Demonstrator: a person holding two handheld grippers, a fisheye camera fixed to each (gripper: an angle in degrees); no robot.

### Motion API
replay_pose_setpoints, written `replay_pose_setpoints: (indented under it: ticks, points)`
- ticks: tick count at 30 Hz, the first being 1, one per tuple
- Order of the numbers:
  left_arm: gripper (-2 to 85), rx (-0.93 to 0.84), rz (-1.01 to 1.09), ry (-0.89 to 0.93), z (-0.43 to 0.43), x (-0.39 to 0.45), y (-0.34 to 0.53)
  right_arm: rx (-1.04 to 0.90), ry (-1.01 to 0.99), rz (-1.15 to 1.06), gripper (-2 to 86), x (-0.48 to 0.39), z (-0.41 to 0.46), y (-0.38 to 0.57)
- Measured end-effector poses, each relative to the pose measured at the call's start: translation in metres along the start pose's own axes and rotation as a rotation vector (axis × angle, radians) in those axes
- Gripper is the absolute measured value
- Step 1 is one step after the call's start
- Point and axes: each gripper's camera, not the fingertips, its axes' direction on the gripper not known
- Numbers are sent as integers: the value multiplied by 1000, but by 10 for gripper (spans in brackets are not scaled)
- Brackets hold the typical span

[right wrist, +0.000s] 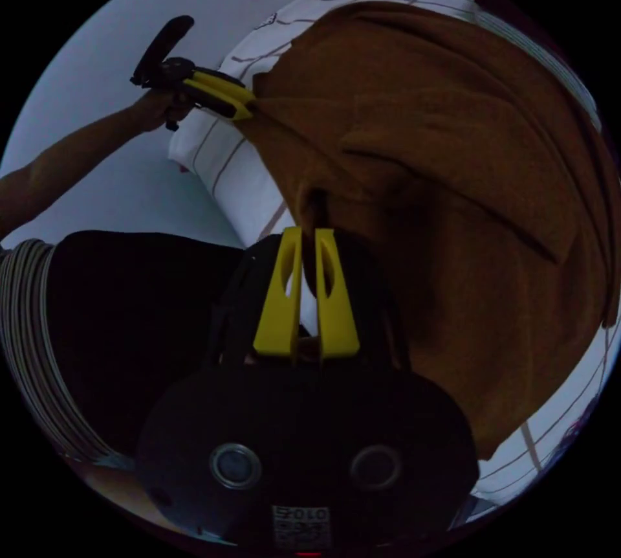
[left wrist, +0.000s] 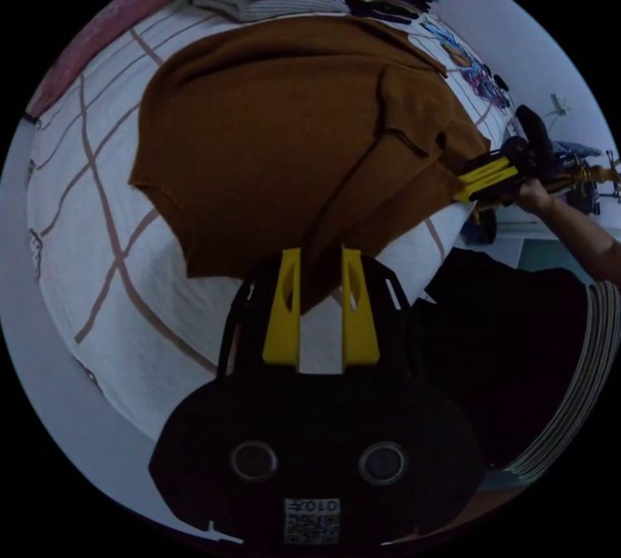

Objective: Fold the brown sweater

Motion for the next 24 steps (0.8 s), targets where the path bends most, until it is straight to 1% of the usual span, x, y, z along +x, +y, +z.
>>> replay_pose_setpoints:
  ticks: [2,3,4,7,10,13,16,19,24]
  points:
    - [103,17,60,-17,-1,1,1,-2,4,19,44,-3,-2,0]
    - [101,11,83,-16,0,3,1,3,-27,25,42,-4,-4,1]
    - [98,-8,133,-29,3,6,0,14,-71,36,40,-5,-7,2]
    - [83,-75,217,-52,14,11,-1,53,-97,64,39,-11,-16,3]
    - [55,-87,213,-47,17,8,-1,45,-97,62,37,-18,-20,-2]
    - [30,-78,196,35,13,0,3,-4,-97,24,36,-27,-22,-6]
    - [16,-115,191,133,7,-9,10,-21,-143,-40,35,-40,-26,-3]
    - [8,-93,196,156,-3,-9,20,-41,-163,-74,35,-54,-25,3]
    - [4,-182,241,129,1,12,35,-56,-215,-36,36,-64,-18,12]
